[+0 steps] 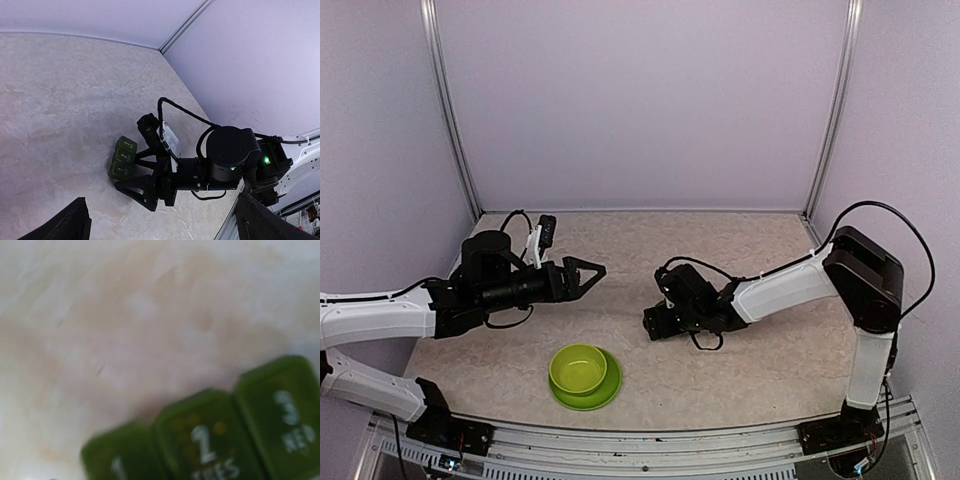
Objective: Sort the pills into containers
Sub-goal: Position the pill container at the center of the board.
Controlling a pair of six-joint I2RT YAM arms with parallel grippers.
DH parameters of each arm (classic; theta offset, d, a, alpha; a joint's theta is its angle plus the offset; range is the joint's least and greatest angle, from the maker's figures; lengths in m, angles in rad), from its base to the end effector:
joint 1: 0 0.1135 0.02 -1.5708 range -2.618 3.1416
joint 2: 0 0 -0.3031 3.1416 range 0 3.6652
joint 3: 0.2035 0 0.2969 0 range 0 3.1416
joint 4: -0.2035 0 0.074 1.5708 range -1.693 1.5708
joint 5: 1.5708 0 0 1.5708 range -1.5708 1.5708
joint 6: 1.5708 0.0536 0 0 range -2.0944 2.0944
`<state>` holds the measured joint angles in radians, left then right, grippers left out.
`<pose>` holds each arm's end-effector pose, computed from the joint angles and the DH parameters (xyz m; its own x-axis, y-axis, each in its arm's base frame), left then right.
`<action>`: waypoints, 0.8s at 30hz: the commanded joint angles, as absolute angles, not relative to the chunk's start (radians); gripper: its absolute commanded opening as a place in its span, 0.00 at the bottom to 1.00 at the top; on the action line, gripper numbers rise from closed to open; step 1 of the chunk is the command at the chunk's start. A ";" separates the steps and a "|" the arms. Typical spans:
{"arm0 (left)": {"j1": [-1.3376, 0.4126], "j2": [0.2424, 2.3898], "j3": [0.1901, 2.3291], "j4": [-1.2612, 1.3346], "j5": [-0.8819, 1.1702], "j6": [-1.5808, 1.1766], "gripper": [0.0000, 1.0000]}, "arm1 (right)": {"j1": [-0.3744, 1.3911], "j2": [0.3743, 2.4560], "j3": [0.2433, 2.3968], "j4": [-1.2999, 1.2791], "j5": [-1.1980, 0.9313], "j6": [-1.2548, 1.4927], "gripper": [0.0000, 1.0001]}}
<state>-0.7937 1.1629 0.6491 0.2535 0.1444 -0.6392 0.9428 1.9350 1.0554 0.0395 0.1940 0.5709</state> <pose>0.2085 -0.2230 0.2684 -0.6239 -0.2075 -0.7534 0.5368 0.5868 -0.6062 0.2692 0.3532 0.1167 -0.7564 -0.1392 -0.6391 -0.3681 0.8983 0.2398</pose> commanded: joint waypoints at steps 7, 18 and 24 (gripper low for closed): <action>-0.798 1.111 0.594 0.248 0.116 -0.632 0.99 | 0.927 2.038 1.145 -0.124 0.321 0.653 0.80; -0.798 1.098 0.594 0.248 0.121 -0.632 0.99 | 0.931 1.789 0.929 -0.007 0.110 0.412 0.91; -0.801 1.109 0.595 0.260 0.124 -0.638 0.99 | 0.900 1.696 0.838 -0.012 0.133 0.347 0.83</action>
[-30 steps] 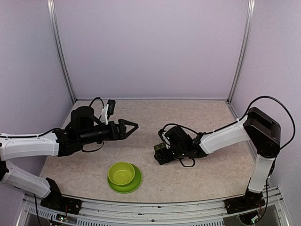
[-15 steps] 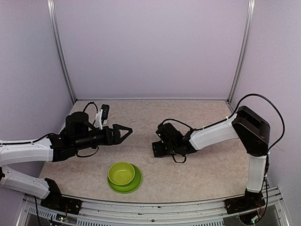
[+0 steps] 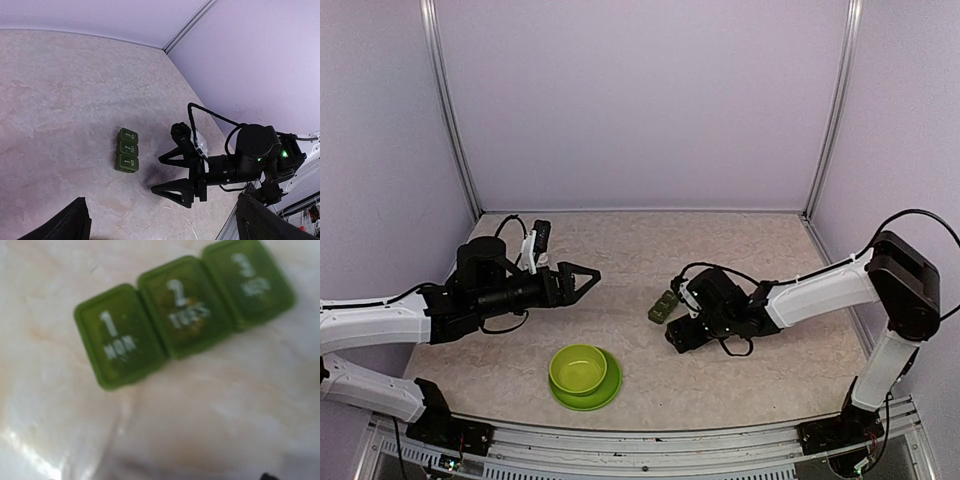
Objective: Sort the pills into containers
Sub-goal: Position the pill container at the center of the board.
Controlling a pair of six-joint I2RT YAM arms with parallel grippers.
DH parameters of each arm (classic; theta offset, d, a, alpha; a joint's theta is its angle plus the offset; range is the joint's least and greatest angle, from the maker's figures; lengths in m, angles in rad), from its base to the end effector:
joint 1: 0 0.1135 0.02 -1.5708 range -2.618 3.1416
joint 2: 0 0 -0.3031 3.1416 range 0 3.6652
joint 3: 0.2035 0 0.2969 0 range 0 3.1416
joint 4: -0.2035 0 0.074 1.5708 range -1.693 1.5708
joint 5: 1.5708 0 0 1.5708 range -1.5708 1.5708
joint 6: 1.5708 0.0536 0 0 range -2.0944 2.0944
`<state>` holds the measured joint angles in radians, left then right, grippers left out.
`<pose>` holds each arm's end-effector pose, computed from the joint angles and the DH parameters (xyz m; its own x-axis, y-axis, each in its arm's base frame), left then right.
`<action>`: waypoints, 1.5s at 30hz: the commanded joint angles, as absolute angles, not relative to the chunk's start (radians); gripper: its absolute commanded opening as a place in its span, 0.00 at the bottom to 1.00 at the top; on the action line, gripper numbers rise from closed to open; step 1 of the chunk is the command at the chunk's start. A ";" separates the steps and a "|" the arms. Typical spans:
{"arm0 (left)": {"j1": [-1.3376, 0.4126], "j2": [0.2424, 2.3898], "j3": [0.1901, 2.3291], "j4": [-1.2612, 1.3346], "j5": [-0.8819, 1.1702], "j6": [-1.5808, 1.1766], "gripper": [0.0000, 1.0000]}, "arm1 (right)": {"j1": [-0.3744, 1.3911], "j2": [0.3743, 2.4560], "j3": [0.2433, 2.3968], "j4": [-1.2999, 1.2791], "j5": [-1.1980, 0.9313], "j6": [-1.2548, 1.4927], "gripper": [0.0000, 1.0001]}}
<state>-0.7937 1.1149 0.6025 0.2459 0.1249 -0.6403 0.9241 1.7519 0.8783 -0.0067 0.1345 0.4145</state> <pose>0.2001 -0.2129 0.2619 -0.6211 -0.2139 -0.7540 0.5245 0.6014 -0.6027 0.2397 0.3055 0.1293 -0.7230 -0.2952 -0.6246 -0.4897 0.8567 0.1619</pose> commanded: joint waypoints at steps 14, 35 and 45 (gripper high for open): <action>-0.815 1.103 0.601 0.242 0.111 -0.642 0.99 | 0.895 1.894 0.959 0.004 0.129 0.328 0.57; -0.815 1.078 0.598 0.232 0.095 -0.640 0.99 | 0.891 2.095 1.223 -0.060 0.261 0.528 0.39; -0.815 1.063 0.578 0.239 0.091 -0.644 0.99 | 0.889 2.160 1.308 -0.074 0.274 0.583 0.38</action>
<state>-0.8104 1.0851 0.5900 0.2363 0.1001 -0.6430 0.8948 2.1059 1.2869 -0.0078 0.2626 0.5354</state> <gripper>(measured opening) 0.988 0.382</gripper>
